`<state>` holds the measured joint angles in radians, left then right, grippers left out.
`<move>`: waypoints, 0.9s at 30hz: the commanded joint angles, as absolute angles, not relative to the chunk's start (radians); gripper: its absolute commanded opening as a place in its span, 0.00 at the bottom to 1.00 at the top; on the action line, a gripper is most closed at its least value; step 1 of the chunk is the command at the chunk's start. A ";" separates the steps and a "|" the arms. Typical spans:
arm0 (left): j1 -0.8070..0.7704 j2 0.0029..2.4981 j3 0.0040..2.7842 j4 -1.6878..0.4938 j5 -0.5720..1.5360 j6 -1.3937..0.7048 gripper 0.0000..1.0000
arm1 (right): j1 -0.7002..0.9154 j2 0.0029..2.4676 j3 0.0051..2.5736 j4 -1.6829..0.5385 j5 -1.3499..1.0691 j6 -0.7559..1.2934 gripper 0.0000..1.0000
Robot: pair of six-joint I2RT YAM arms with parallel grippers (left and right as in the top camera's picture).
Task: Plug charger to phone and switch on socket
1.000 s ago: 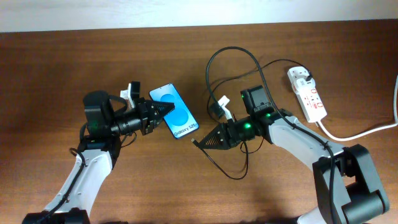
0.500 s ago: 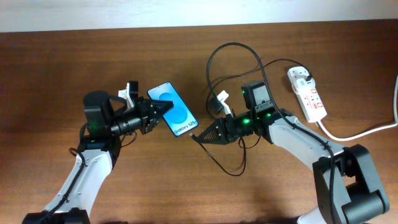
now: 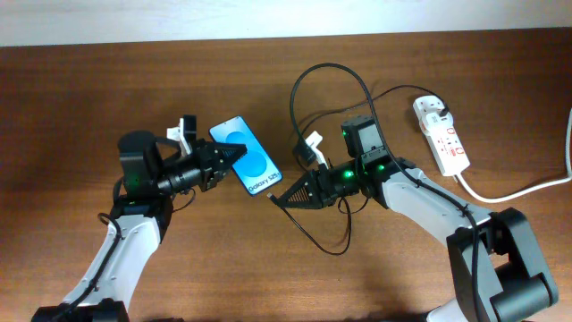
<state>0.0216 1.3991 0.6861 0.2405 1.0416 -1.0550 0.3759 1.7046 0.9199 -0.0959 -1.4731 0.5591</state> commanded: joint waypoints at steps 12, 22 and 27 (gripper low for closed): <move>0.030 1.393 0.703 0.245 1.107 -1.015 0.00 | 0.379 1.689 0.933 -0.092 -1.440 0.564 0.04; 0.030 1.393 0.702 0.193 1.103 -0.990 0.00 | 0.371 1.689 0.933 -0.089 -1.443 0.567 0.04; 0.030 1.393 0.703 0.193 1.092 -0.991 0.00 | 0.373 1.689 0.933 -0.093 -1.452 0.604 0.04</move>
